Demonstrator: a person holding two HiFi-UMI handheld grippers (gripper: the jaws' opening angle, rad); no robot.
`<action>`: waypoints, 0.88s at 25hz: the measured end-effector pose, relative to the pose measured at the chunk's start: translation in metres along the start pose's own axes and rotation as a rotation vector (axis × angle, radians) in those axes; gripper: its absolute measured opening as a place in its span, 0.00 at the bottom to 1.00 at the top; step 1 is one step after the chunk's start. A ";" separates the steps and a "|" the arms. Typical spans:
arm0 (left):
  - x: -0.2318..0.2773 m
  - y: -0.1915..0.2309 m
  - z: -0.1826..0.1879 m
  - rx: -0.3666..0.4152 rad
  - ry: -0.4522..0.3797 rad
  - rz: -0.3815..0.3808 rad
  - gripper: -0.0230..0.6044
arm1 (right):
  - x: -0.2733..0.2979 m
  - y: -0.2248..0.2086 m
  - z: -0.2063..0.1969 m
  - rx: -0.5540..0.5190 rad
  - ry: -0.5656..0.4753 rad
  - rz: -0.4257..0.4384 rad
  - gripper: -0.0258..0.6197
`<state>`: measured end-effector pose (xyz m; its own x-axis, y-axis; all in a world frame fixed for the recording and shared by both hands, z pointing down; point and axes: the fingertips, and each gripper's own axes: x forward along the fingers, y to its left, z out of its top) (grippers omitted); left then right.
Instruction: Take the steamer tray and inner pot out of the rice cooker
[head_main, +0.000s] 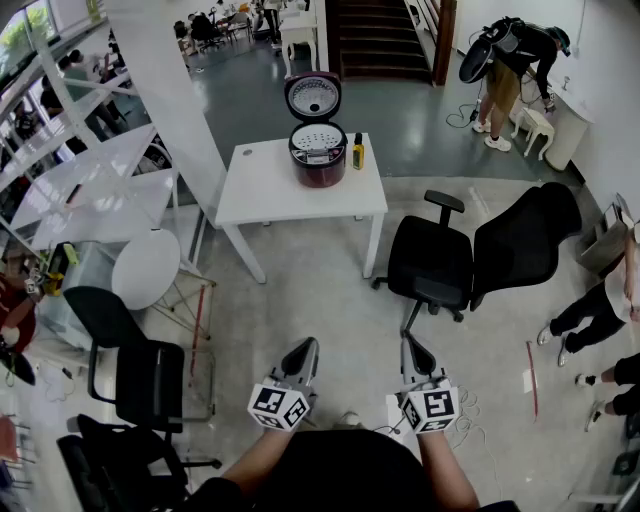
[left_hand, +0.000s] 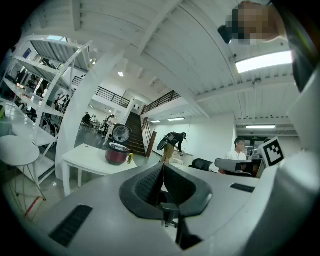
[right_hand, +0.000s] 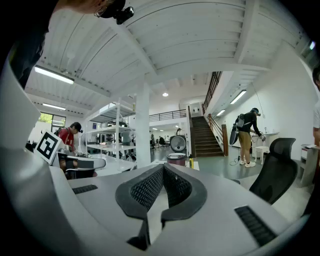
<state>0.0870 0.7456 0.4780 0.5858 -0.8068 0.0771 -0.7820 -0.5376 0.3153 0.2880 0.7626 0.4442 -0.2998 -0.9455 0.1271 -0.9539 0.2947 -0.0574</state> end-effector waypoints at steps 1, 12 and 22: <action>0.000 0.000 0.001 0.003 -0.001 -0.001 0.04 | 0.000 0.001 0.001 -0.001 -0.002 0.007 0.04; 0.001 -0.001 0.005 -0.004 -0.019 -0.020 0.04 | 0.005 0.003 0.011 0.053 -0.021 0.001 0.04; -0.005 0.003 0.001 -0.005 -0.007 -0.026 0.05 | 0.002 0.007 -0.007 0.057 0.041 0.074 0.06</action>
<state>0.0813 0.7481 0.4777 0.6045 -0.7942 0.0625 -0.7653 -0.5571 0.3223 0.2807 0.7638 0.4515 -0.3712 -0.9146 0.1604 -0.9268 0.3543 -0.1248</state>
